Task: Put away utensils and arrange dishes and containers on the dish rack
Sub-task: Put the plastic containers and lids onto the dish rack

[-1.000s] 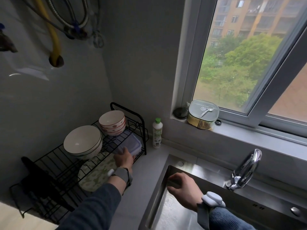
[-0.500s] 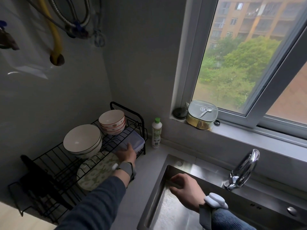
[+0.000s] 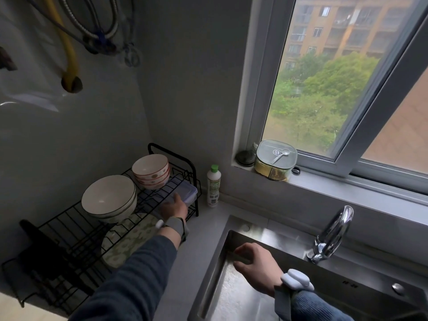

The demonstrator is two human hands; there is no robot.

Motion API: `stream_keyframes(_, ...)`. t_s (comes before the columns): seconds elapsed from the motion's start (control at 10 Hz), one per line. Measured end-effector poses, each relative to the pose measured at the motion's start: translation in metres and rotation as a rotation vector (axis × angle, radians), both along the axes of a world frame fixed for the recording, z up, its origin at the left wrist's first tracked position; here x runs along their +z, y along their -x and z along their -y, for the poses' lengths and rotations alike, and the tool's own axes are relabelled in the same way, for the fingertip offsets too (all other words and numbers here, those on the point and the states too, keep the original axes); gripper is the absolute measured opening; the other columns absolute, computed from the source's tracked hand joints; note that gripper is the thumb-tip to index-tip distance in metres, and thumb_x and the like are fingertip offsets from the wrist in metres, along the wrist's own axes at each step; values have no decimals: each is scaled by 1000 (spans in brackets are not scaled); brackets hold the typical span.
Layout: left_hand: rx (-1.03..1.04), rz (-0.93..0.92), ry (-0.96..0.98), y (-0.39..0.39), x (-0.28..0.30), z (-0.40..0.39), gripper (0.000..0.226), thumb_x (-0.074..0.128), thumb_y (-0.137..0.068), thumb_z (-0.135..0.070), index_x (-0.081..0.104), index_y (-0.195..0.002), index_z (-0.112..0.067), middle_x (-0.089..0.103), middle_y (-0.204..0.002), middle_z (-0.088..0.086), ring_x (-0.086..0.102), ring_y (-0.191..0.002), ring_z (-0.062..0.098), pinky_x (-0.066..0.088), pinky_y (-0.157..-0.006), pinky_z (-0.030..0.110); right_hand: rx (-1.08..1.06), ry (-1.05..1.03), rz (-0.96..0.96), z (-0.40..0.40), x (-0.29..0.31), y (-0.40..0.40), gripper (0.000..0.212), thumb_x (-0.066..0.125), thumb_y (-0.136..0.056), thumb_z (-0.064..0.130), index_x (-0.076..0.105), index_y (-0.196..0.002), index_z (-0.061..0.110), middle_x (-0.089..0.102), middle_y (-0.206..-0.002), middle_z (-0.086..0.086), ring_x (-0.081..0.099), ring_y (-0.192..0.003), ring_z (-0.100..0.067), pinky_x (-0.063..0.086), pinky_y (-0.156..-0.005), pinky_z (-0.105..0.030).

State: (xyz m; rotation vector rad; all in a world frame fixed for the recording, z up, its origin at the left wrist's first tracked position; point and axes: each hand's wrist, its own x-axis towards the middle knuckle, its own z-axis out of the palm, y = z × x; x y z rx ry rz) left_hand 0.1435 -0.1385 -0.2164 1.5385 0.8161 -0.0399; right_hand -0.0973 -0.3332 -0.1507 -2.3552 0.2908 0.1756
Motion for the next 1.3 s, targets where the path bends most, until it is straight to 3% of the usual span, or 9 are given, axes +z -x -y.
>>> stream_keyframes(0.1, 27, -13, 38, -48, -81, -11, 105, 48, -51, -90, 60, -118, -11, 69, -119, 13, 71, -100, 33, 59, -88, 49, 5, -1, -13, 0, -2, 0, 11, 63, -73, 44, 59, -81, 50, 63, -104, 21, 62, -101, -1, 53, -91, -26)
stream_keyframes(0.4, -46, 18, 32, -18, -53, -16, 99, 56, -48, -96, 52, -111, -19, 67, -110, 11, 70, -93, 33, 61, -82, 51, 11, 6, -13, 0, 1, -3, 12, 66, -75, 41, 60, -81, 49, 64, -103, 20, 61, -100, 0, 52, -91, -23)
stream_keyframes(0.6, -121, 67, 24, 26, 7, -6, 76, 72, -66, -69, 52, -117, -16, 59, -108, 5, 62, -98, 28, 58, -91, 50, 30, 49, -23, 0, 4, -7, 14, 66, -77, 39, 59, -86, 48, 65, -107, 19, 60, -101, 0, 50, -89, -20)
stream_keyframes(0.8, -145, 106, 82, 32, 4, -13, 86, 79, -55, -66, 59, -119, -12, 64, -113, 6, 66, -100, 27, 60, -89, 47, 26, 57, -16, -2, 4, -10, 20, 67, -78, 38, 68, -98, 41, 66, -107, 18, 62, -100, -2, 50, -87, -19)
stream_keyframes(0.9, -186, 168, 80, 53, 21, -8, 46, 82, -69, -52, 61, -96, -21, 65, -99, 0, 66, -95, 23, 59, -90, 45, 26, 63, -16, -2, 8, -7, 15, 67, -78, 38, 59, -84, 48, 66, -106, 17, 62, -99, -1, 50, -86, -19)
stream_keyframes(1.0, -305, 152, 24, 86, 25, 3, 28, 75, -87, -38, 56, -75, -21, 61, -78, 5, 59, -68, 20, 55, -68, 35, 10, 64, -24, 0, 9, -4, 14, 67, -78, 38, 58, -81, 48, 66, -106, 17, 62, -100, -2, 49, -85, -19)
stream_keyframes(1.1, -501, 57, 10, 116, 19, 14, 25, 68, -93, -34, 59, -91, -11, 56, -77, 8, 54, -64, 21, 47, -61, 32, -15, 74, -61, 3, 8, 4, 18, 68, -79, 37, 68, -97, 40, 66, -110, 13, 63, -104, -6, 49, -88, -22)
stream_keyframes(1.2, -926, -42, -120, 146, 12, 28, 23, 70, -91, -36, 59, -106, -21, 64, -107, 5, 62, -93, 19, 57, -77, 34, -53, 85, -89, 16, 3, 22, 29, 68, -79, 37, 70, -108, 33, 65, -109, 12, 63, -104, -8, 49, -86, -23)
stream_keyframes(1.3, -1338, 33, -428, 176, 10, 50, 31, 72, -89, -41, 58, -113, -26, 64, -115, -2, 62, -106, 15, 54, -92, 33, -114, 68, -155, 32, -4, 47, 32, 66, -79, 35, 70, -110, 33, 68, -112, 12, 64, -106, -9, 50, -89, -24)
